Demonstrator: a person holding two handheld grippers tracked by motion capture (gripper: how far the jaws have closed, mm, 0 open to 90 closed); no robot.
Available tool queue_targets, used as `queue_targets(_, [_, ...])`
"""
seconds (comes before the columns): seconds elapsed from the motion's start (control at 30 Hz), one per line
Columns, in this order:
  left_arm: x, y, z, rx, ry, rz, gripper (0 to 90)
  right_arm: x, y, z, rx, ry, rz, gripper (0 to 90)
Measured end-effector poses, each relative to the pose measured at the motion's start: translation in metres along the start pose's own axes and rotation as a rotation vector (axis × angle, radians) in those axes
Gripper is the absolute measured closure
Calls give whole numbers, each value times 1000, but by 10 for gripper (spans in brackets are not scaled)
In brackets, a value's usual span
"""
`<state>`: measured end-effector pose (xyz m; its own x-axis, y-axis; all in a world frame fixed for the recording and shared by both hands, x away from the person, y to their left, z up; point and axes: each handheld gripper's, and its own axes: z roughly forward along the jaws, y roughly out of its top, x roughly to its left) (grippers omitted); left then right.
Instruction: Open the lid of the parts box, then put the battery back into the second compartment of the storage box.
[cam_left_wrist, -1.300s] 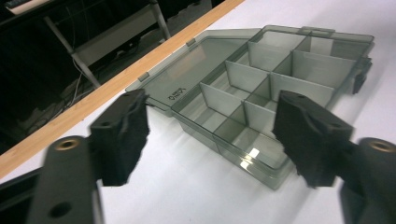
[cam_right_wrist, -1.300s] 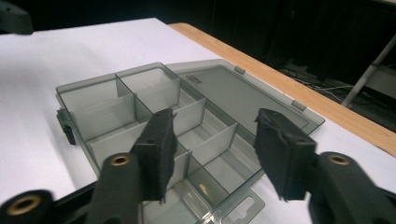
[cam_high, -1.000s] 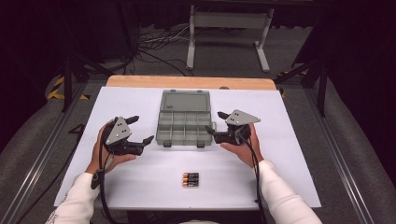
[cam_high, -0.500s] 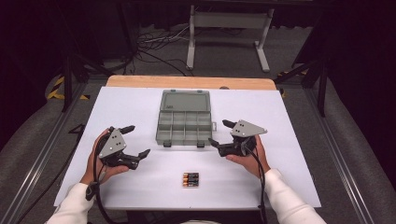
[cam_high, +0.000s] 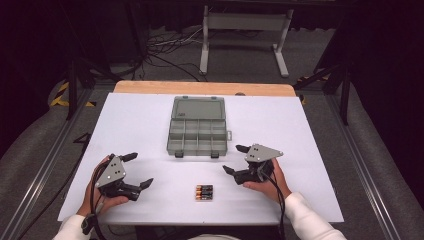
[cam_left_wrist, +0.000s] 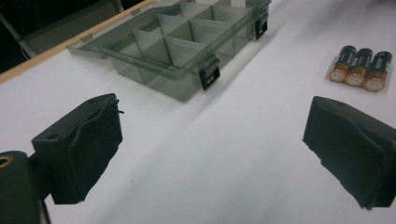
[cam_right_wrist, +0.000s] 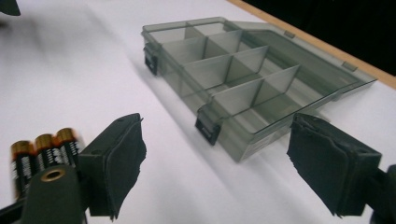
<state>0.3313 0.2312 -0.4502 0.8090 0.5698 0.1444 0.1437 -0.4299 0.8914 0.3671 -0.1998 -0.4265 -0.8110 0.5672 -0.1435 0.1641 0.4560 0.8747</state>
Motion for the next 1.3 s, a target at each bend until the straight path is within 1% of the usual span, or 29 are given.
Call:
queue_targets(0.03, [-2, -3, 0, 9, -8, -5, 48, 1, -1, 0, 5, 8, -2, 193])
queue_targets(0.07, [-5, -5, -1, 25, -16, 1, 48, 3, -2, 0, 10, 16, -1, 195])
queue_targets(0.13, [-8, -8, -3, 27, -29, 5, 48, 5, -4, 1, 21, 32, 5, 196])
queue_targets(0.17, [-9, -8, -3, 30, -29, 9, 45, 7, -5, 1, 23, 43, 5, 197])
queue_targets(0.2, [-9, -9, -4, 36, -23, 12, 43, 8, -6, 1, 28, 44, 4, 198])
queue_targets(0.27, [-11, -10, -5, 45, -29, 16, 40, 10, -8, 3, 45, 55, -6, 199])
queue_targets(0.33, [-13, -11, -5, 47, -36, 14, 40, 14, -8, 5, 62, 67, -20, 199])
queue_targets(0.37, [-14, -11, -6, 41, -41, 13, 40, 14, -8, 5, 62, 67, -20, 199])
queue_targets(0.4, [-14, -11, -7, 32, -47, 2, 41, 15, -8, 5, 65, 78, -26, 201])
queue_targets(0.47, [-12, -13, -7, 30, -57, -14, 41, 16, -6, 7, 69, 96, -25, 209])
queue_targets(0.53, [-12, -14, -6, 35, -58, -10, 41, 17, -6, 8, 71, 105, -27, 217])
queue_targets(0.57, [-12, -14, -6, 44, -58, 4, 41, 18, -6, 8, 78, 112, -29, 227])
queue_targets(0.6, [-13, -15, -6, 43, -54, 4, 41, 20, -4, 10, 85, 141, -27, 253])
queue_targets(0.63, [-13, -15, -6, 46, -56, -1, 41, 20, -4, 10, 85, 141, -27, 253])
queue_targets(0.7, [-12, -15, -6, 46, -55, 8, 41, 23, 0, 12, 111, 174, -37, 260])
queue_targets(0.77, [-12, -15, -6, 45, -59, 2, 42, 26, 3, 15, 127, 203, -51, 291])
queue_targets(0.87, [-13, -15, -5, 50, -56, 5, 42, 29, 6, 23, 160, 230, -56, 300])
queue_targets(0.9, [-13, -15, -5, 54, -59, 17, 42, 31, 8, 27, 176, 243, -55, 307])
queue_targets(0.93, [-12, -16, -5, 56, -58, 17, 45, 32, 8, 30, 191, 250, -67, 318])
queue_targets(0.97, [-11, -17, -5, 51, -61, 5, 46, 32, 9, 34, 197, 262, -70, 331])
queue_targets(1.0, [-10, -17, -5, 47, -60, -6, 46, 32, 9, 37, 202, 273, -63, 333])
queue_targets(1.03, [-8, -17, -5, 45, -58, -6, 46, 32, 10, 41, 217, 278, -58, 333])
queue_targets(1.13, [-8, -18, -6, 46, -57, -13, 44, 36, 14, 49, 234, 303, -71, 344])
queue_targets(1.2, [-7, -19, -7, 53, -54, -9, 44, 38, 16, 52, 237, 306, -90, 355])
queue_targets(1.23, [-6, -19, -7, 49, -55, -11, 44, 39, 17, 53, 238, 310, -90, 359])
queue_targets(1.3, [-5, -20, -7, 45, -57, -18, 44, 42, 19, 56, 249, 312, -106, 364])
